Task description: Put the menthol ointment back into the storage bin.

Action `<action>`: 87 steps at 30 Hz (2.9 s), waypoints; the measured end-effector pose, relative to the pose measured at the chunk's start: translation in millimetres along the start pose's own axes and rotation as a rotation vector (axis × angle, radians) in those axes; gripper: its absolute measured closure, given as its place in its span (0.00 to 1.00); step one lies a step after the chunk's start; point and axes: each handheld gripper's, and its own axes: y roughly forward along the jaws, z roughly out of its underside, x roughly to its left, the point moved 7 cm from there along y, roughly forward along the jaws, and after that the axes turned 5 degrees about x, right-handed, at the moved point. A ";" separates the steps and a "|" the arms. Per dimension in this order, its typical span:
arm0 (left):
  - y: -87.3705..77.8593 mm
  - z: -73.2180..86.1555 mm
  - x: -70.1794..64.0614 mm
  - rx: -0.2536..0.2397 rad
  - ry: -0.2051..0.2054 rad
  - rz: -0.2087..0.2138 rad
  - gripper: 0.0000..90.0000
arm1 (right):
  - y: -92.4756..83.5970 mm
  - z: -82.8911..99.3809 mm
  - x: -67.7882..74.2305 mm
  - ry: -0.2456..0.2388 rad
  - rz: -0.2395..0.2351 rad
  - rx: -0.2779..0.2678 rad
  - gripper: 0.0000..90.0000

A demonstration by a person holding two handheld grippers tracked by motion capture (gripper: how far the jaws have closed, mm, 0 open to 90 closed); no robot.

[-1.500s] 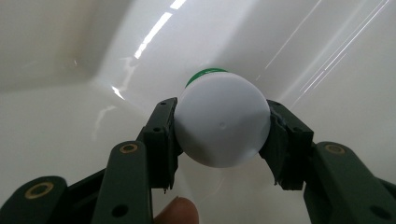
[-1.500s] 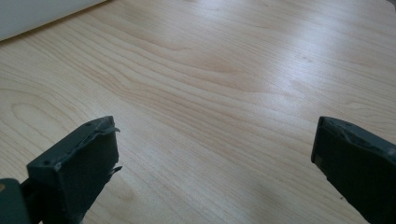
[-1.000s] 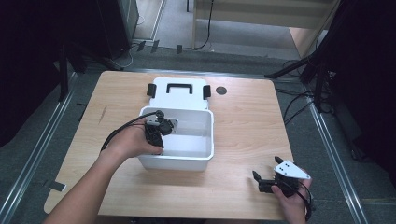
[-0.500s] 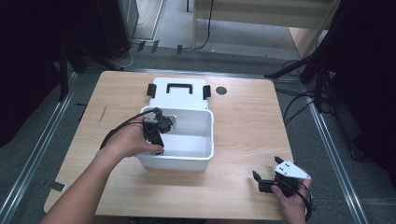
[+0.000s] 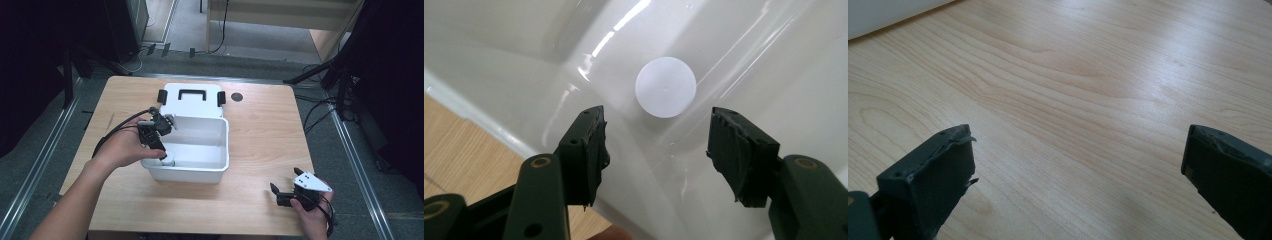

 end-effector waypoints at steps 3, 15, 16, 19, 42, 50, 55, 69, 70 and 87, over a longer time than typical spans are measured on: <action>-10.5 3.4 0.6 -0.043 -0.008 0.012 0.46 | 0.0 0.0 0.0 -0.001 0.001 0.001 0.01; -26.4 30.4 17.1 -0.110 -0.076 0.006 0.43 | 0.0 0.1 0.3 -0.004 -0.001 0.003 0.01; -25.7 33.5 19.1 -0.114 -0.086 0.005 0.43 | 0.0 0.2 0.3 -0.005 0.000 0.003 0.01; -22.4 42.9 25.5 -0.130 -0.115 0.011 0.42 | 0.1 0.1 0.4 -0.004 0.002 0.004 0.01; 14.8 117.2 55.3 -0.304 -0.334 0.052 0.33 | 0.6 0.2 1.1 -0.003 0.001 0.009 0.01; 43.3 145.1 58.8 -0.404 -0.414 0.034 0.30 | 1.0 0.4 1.2 -0.007 0.004 0.014 0.01; 55.0 162.8 60.5 -0.494 -0.465 0.008 0.26 | 1.3 0.5 1.6 -0.010 0.007 0.017 0.01; 81.8 196.5 62.9 -0.744 -0.579 0.036 0.13 | 2.2 0.4 1.9 -0.025 0.014 0.020 0.01; 83.3 199.8 64.0 -0.765 -0.591 0.031 0.13 | 2.1 0.4 1.8 -0.026 0.014 0.020 0.01; 106.3 240.9 64.2 -0.853 -0.670 -0.074 0.15 | 2.6 0.7 2.8 -0.030 0.017 0.027 0.01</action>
